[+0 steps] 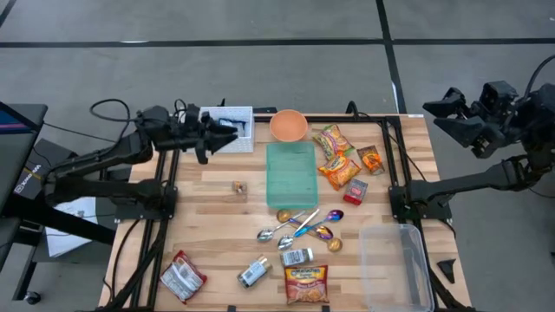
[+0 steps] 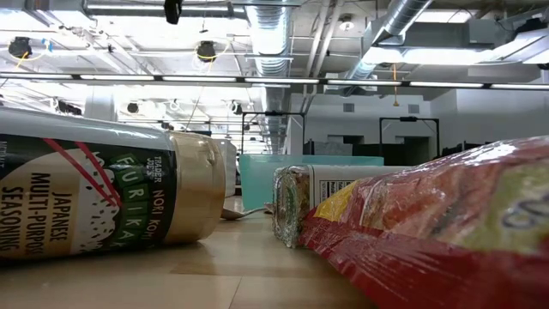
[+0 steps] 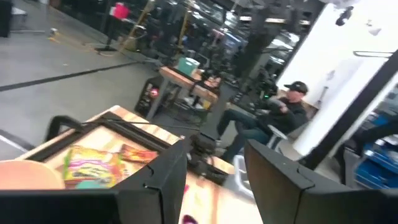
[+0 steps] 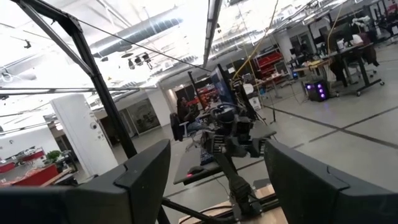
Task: Pick & Place Food Item
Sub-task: Put the gold seasoning into the blue bin
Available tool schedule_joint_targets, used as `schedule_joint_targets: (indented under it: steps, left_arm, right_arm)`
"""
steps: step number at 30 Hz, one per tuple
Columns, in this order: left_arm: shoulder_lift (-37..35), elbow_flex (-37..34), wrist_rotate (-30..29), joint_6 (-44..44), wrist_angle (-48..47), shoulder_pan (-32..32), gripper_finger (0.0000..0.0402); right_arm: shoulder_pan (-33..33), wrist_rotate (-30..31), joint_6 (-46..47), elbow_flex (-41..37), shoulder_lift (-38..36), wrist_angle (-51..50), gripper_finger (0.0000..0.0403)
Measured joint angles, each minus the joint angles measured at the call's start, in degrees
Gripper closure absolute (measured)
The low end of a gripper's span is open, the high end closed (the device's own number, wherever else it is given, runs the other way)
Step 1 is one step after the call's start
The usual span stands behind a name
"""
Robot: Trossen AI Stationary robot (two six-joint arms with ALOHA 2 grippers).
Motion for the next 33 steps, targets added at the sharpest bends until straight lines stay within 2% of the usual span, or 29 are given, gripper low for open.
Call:
schedule_joint_targets:
  steps: [5,13,17,29,33]
  left_arm:
    - [0.00,0.00,-3.56,-0.06,2.22,-7.65,0.0226]
    - [0.44,0.00,-5.49,-1.55,5.14,-20.78,0.0148]
    - [0.72,0.02,-6.55,-1.51,8.24,-25.83,0.0121]
    - [3.76,0.04,-7.99,-5.79,6.93,-37.40,0.0115]
    - [6.93,0.04,-13.94,-11.27,4.60,-45.67,0.0122]
  right_arm:
    - [0.00,0.02,1.36,0.00,0.08,-0.04,0.0147]
    - [0.00,1.36,3.13,0.00,0.42,0.08,0.0147]
    - [0.00,1.33,3.17,-0.02,1.43,0.03,0.0147]
    - [0.04,1.16,8.93,0.00,5.23,0.53,0.0147]
    - [0.04,-0.64,9.78,-0.05,5.93,0.44,0.0147]
